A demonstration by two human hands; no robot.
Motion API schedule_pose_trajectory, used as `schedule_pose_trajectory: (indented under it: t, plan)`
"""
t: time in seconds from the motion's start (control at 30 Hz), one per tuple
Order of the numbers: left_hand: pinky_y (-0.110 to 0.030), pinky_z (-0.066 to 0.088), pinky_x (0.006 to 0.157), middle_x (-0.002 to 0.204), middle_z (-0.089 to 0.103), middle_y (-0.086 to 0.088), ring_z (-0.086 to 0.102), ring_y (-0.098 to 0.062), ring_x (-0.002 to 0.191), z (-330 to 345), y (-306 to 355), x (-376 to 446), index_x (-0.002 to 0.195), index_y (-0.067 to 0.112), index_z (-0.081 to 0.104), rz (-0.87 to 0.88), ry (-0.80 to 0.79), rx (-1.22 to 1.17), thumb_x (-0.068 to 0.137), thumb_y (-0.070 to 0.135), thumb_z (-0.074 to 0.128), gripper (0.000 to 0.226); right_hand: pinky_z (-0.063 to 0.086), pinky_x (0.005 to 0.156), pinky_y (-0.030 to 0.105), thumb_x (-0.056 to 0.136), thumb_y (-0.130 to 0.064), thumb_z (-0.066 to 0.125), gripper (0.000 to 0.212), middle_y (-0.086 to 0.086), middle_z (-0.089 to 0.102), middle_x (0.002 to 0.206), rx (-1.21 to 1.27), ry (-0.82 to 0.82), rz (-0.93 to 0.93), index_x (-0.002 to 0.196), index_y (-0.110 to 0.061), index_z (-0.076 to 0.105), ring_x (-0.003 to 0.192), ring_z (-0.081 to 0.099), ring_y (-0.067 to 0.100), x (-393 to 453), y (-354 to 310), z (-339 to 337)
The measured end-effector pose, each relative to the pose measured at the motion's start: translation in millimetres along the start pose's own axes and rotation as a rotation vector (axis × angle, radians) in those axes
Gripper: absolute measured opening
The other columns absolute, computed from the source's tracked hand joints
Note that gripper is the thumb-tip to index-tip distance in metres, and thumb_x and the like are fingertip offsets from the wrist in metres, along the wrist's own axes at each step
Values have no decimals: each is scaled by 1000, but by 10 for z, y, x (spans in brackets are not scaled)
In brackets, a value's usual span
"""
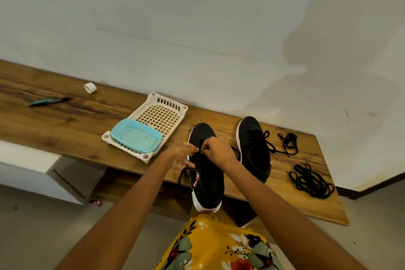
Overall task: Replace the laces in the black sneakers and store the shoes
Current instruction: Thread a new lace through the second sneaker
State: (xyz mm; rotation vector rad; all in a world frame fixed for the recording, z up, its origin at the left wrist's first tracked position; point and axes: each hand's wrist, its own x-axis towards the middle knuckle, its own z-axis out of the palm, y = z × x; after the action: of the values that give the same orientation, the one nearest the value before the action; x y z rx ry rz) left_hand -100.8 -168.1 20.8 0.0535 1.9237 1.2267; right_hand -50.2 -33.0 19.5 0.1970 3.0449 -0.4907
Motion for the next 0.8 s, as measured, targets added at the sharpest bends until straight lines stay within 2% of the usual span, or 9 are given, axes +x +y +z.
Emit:
schedule_pose_trajectory:
  t: [0.13, 0.23, 0.3, 0.37, 0.43, 0.5, 0.57, 0.7, 0.8]
  plan:
    - [-20, 44, 49, 114, 59, -9, 63, -13, 69, 12, -37, 23, 121, 10, 54, 105, 6, 76, 98, 20, 46, 26, 48, 73, 33, 87, -8, 60, 8, 6, 67, 94, 51, 5, -20, 89, -15, 60, 89, 61, 23, 10, 37, 48]
    - [-19, 52, 59, 103, 61, -9, 60, -12, 73, 58, -98, 78, 104, 10, 62, 197, 58, 116, 94, 9, 52, 14, 50, 75, 34, 86, -4, 59, 13, 5, 64, 92, 131, -15, -36, 94, -13, 56, 87, 59, 21, 0, 111, 69]
    - [-28, 50, 74, 102, 65, -5, 59, -12, 81, 102, -140, 133, 98, 18, 65, 272, 171, 277, 92, 18, 56, 11, 48, 75, 30, 87, -3, 58, 19, 2, 60, 89, 278, -38, -9, 105, -10, 56, 85, 59, 18, -9, 174, 64]
    - [-32, 45, 88, 102, 68, 4, 58, -9, 89, 135, -113, 131, 101, 26, 67, 359, 369, 497, 91, 30, 57, 15, 50, 78, 32, 89, -9, 58, 27, -1, 60, 90, 396, -55, 26, 116, -11, 58, 85, 60, 17, -18, 204, 18]
    - [-36, 43, 95, 103, 69, 6, 61, -11, 95, 134, 15, 77, 102, 26, 69, 439, 554, 436, 91, 33, 57, 18, 51, 80, 37, 91, -19, 60, 22, -6, 61, 88, 389, -50, -22, 111, -14, 66, 86, 60, 19, -1, 217, -19]
    - [-31, 46, 89, 101, 71, 3, 63, -15, 95, 99, 187, 26, 101, 21, 72, 519, 623, 297, 90, 29, 60, 18, 49, 75, 38, 90, -24, 62, 15, -12, 59, 72, 422, 11, -12, 96, -14, 72, 76, 58, 16, 3, 161, -93]
    - [-31, 48, 88, 98, 71, -3, 64, -18, 92, 64, 311, -10, 98, 14, 72, 578, 552, 141, 89, 21, 61, 15, 47, 69, 36, 89, -24, 64, 14, -10, 59, 64, 526, 81, 38, 85, -14, 73, 67, 57, 14, 6, 47, -254]
    - [-27, 44, 84, 99, 65, -6, 59, -18, 94, 45, 340, -205, 106, 6, 65, 549, 449, -233, 95, 18, 51, 21, 50, 65, 28, 87, -18, 63, 14, 5, 66, 69, 613, 153, 30, 77, -9, 69, 60, 60, 9, 34, -210, -752]
    - [-31, 42, 95, 114, 61, -5, 56, -20, 109, 124, 272, -250, 122, 6, 57, 489, 245, -185, 99, 17, 44, 29, 55, 60, 21, 90, -8, 57, 10, 3, 63, 76, 838, 301, 31, 82, -4, 62, 53, 63, 5, 19, -376, -1219]
